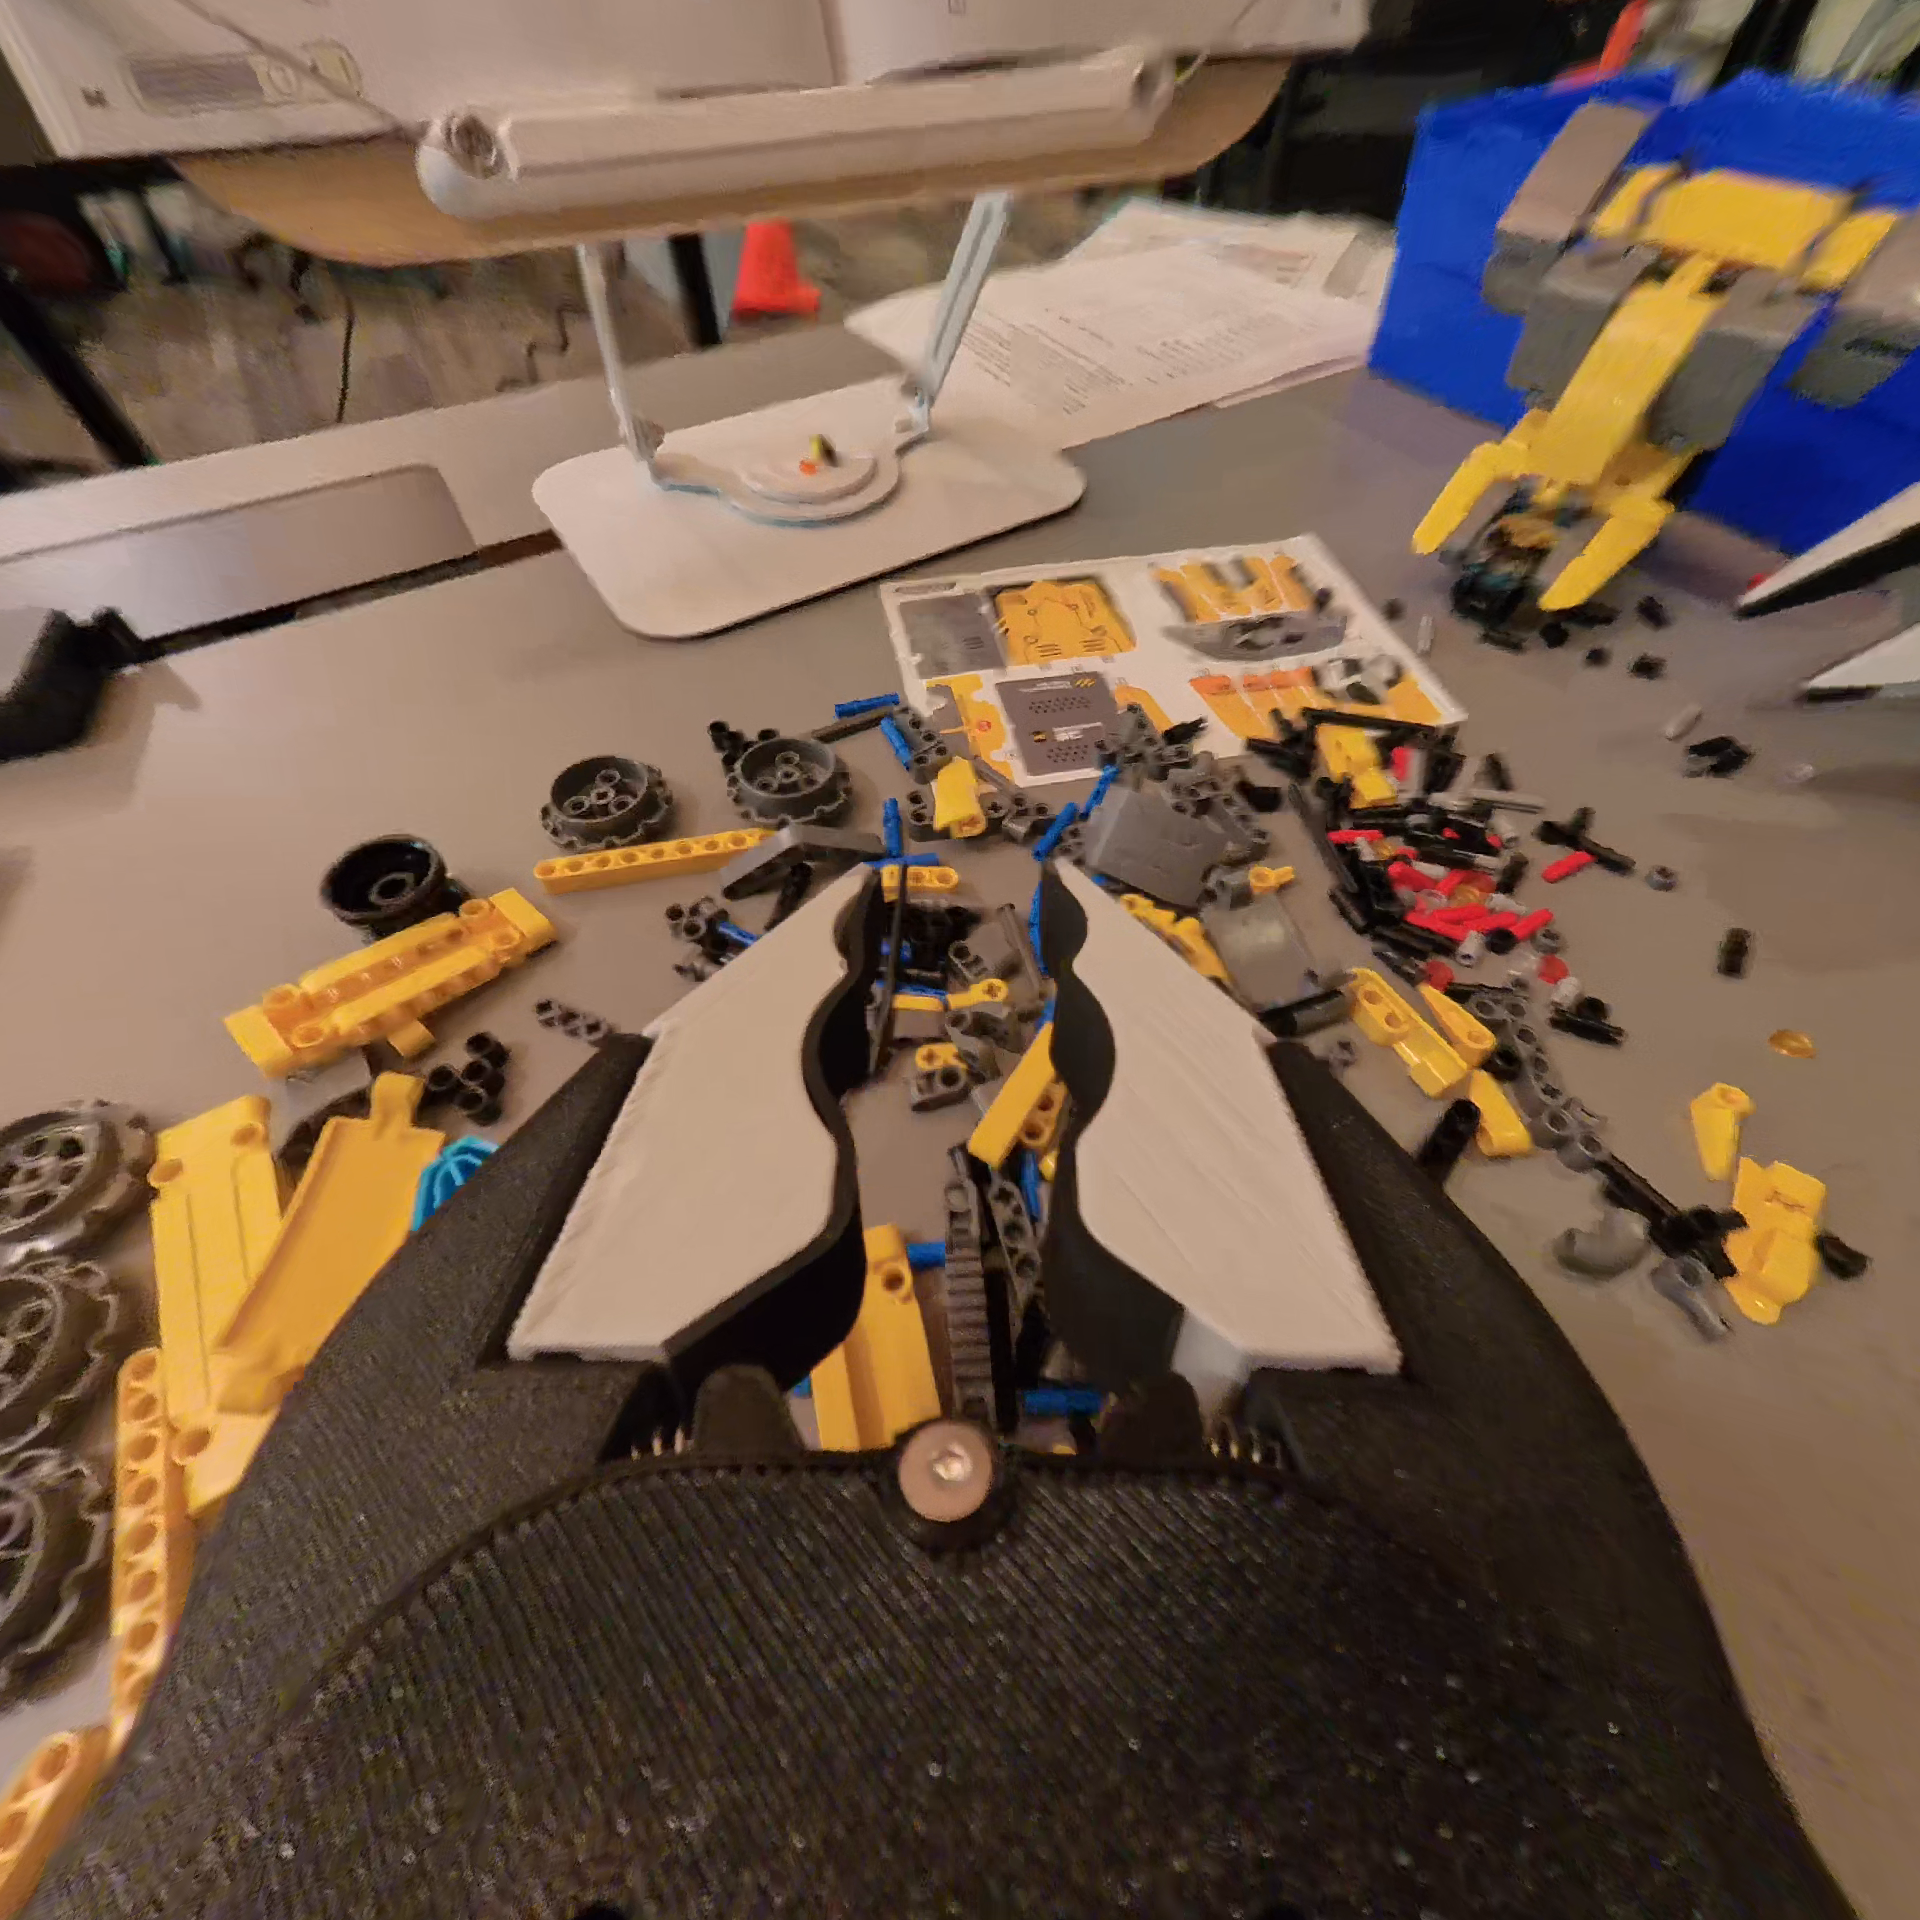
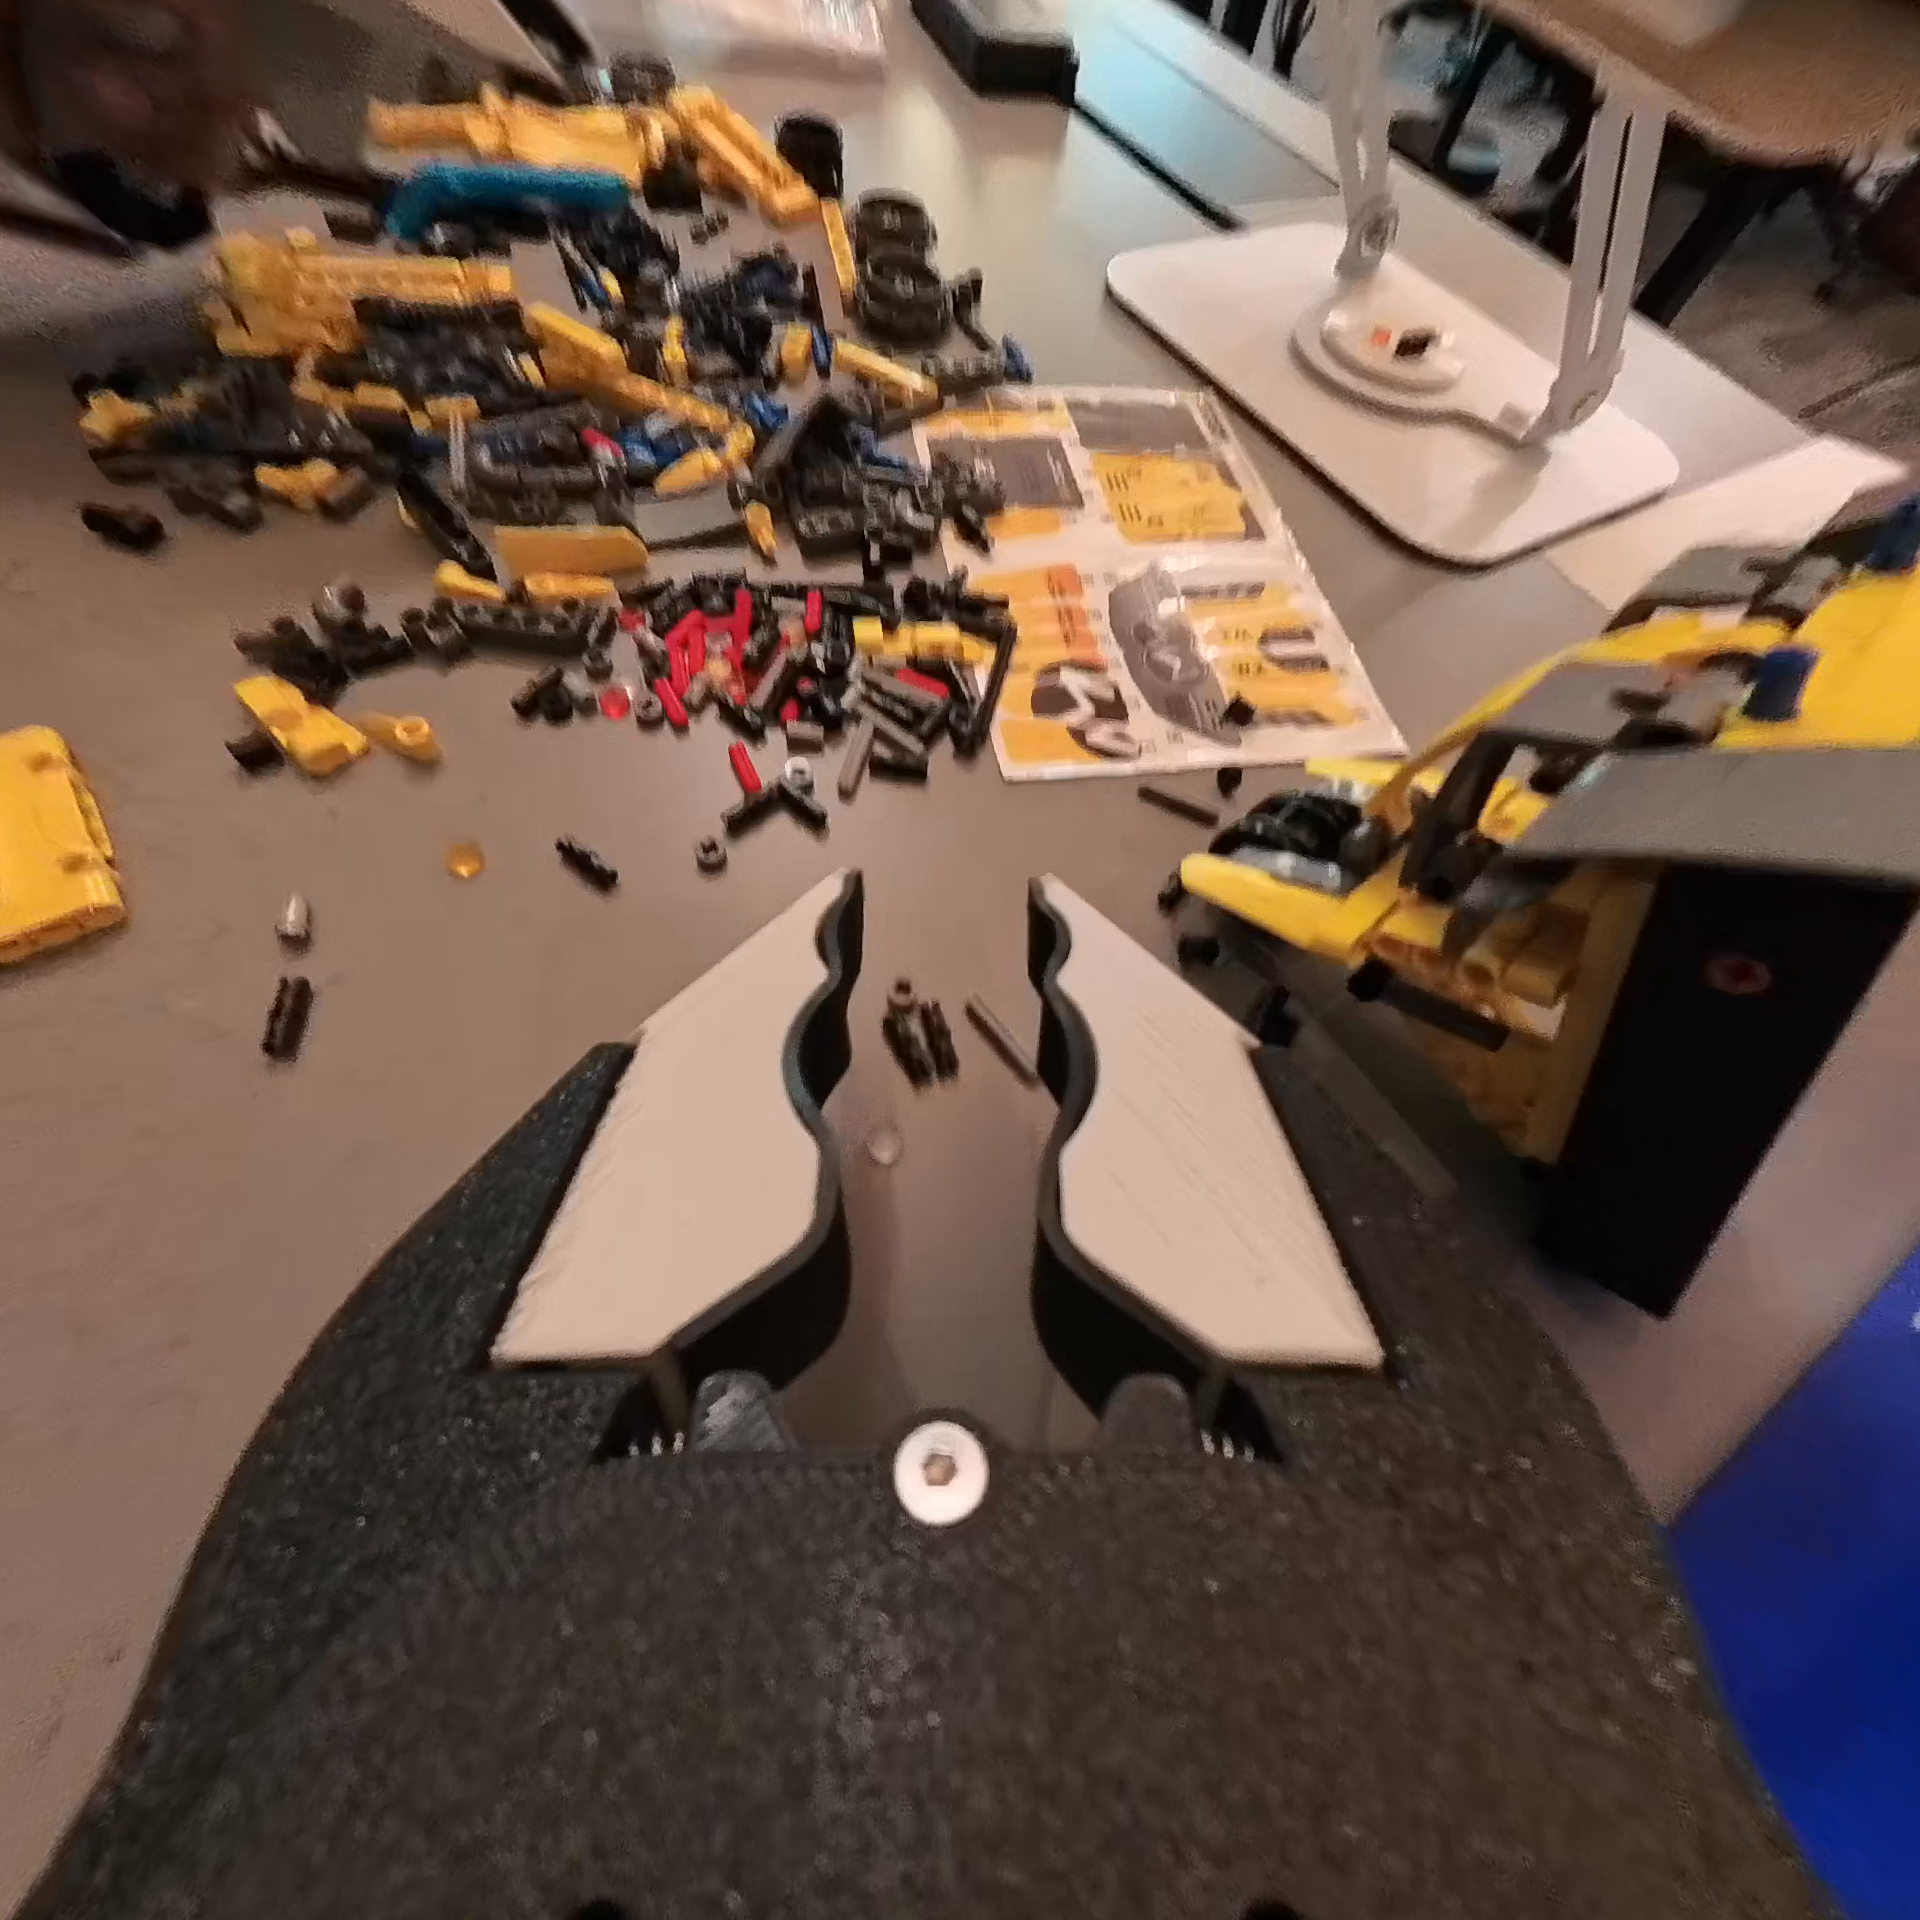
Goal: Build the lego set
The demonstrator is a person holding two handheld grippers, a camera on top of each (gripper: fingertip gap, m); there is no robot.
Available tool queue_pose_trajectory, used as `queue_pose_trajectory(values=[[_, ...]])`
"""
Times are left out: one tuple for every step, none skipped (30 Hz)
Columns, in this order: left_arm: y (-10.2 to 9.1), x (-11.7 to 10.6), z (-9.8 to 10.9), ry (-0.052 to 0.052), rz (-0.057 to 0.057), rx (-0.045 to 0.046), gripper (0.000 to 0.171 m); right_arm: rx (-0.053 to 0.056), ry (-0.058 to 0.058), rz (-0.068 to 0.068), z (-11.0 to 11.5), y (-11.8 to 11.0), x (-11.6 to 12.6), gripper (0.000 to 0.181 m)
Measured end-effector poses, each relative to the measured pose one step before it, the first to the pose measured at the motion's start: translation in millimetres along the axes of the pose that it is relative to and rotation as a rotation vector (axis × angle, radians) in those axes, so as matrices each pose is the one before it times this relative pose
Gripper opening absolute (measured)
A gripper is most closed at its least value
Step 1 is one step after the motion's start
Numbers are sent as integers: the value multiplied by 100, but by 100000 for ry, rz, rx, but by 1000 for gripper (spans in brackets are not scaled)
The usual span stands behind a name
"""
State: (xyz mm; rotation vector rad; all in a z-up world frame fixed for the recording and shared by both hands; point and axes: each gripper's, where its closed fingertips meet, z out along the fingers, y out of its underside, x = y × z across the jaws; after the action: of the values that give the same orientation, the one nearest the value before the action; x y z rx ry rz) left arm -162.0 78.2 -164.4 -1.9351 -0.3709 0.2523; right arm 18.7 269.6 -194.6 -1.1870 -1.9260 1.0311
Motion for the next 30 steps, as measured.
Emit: queue_pose_trajectory(values=[[83, -567, 766, -4012, 423, -6006, 22, 3771, -761, -213, 181, -834, -154, 31], [-85, -527, 915, -3811, 2100, -5533, 19, 4335, -1391, -1058, 285, -1037, -372, 30], [-261, -424, 1055, -2893, 3355, -3830, 15, 3626, -1453, -1847, 418, -1065, -482, 30], [-99, -247, 1219, -1183, 2803, -4229, 7, 2430, -797, -2556, 537, -955, -453, 30], [390, -19, 1297, 844, 1633, -7367, 3, 1951, -418, -3135, 639, -906, -413, 30], [636, 198, 1267, 2361, 1634, -8740, 3, 1789, -534, -3356, 675, -845, -429, 30], [518, 190, 1122, 2015, 1720, -7267, 3, 1097, -609, -3302, 650, -687, -383, 29], [224, 135, 904, 926, 1866, -4360, 0, -96, -578, -3267, 595, -426, -309, 30], [-49, 225, 664, 805, 2461, -1594, 0, -1465, -416, -3137, 459, -109, -215, 30], [-58, 118, 441, -78, 1917, -463, 0, -2314, 14, -2485, 275, 165, -127, 31], [23, 167, 187, 130, 1501, -331, 0, -1846, 204, -1566, 43, 272, -94, 31], [-32, 402, -30, 1778, 1851, 486, 0, -436, 120, -1026, -123, 244, -110, 31], [-61, 430, -81, 2465, 1552, 850, 1, 447, 387, -632, -200, 189, -21, 31], [-172, 323, -47, 2246, -13, 1485, 4, 436, 627, -59, -191, 159, 83, 30], [-341, 581, -39, 4462, -780, 2384, 9, 121, 340, 601, -126, 149, 132, 30], [-306, 717, -8, 5671, -1094, 2268, 15, -198, -65, 1235, -71, 98, 111, 30], [-135, 98, 20, 2064, -1951, 1110, 21, -312, -288, 1539, -44, 45, 75, 31], [-51, -575, -10, -2031, -1285, 710, 24, -103, -311, 1370, -57, -16, 38, 31], [-24, -974, -90, -4625, 90, 1174, 26, 270, -123, 890, -94, -50, 10, 31], [-14, -1008, -122, -4794, 669, 1589, 24, 582, 156, 413, -122, -61, 19, 31], [42, -701, -87, -2548, -26, 1358, 21, 528, 399, 234, -137, -27, 34, 31], [22, -375, -32, -332, -1558, 994, 18, 192, 497, 258, -125, 5, 82, 31], [-34, -58, -11, 1477, -2249, 861, 14, 19, 472, 312, -113, -5, 103, 31], [-52, 142, -6, 2224, -1876, 585, 9, 117, 360, 392, -91, -38, 111, 31], [-4, 77, -14, 1183, -1320, 3, 5, 292, 192, 549, -83, -53, 69, 31], [27, 15, -16, 211, -170, -330, 5, 450, -63, 793, -88, -53, 34, 31], [8, 21, -25, -308, 1118, -82, 6, 392, -270, 925, -65, -23, -3, 31], [-22, -65, -59, -1161, 1416, 283, 8, 231, -189, 765, -62, 9, -3, 31], [-58, -160, -100, -1720, 1005, 525, 10, 137, 13, 488, -46, 30, 27, 31], [-163, -198, -169, -1563, 417, 1056, 12, 31, 50, 361, -29, 69, 6, 31]])
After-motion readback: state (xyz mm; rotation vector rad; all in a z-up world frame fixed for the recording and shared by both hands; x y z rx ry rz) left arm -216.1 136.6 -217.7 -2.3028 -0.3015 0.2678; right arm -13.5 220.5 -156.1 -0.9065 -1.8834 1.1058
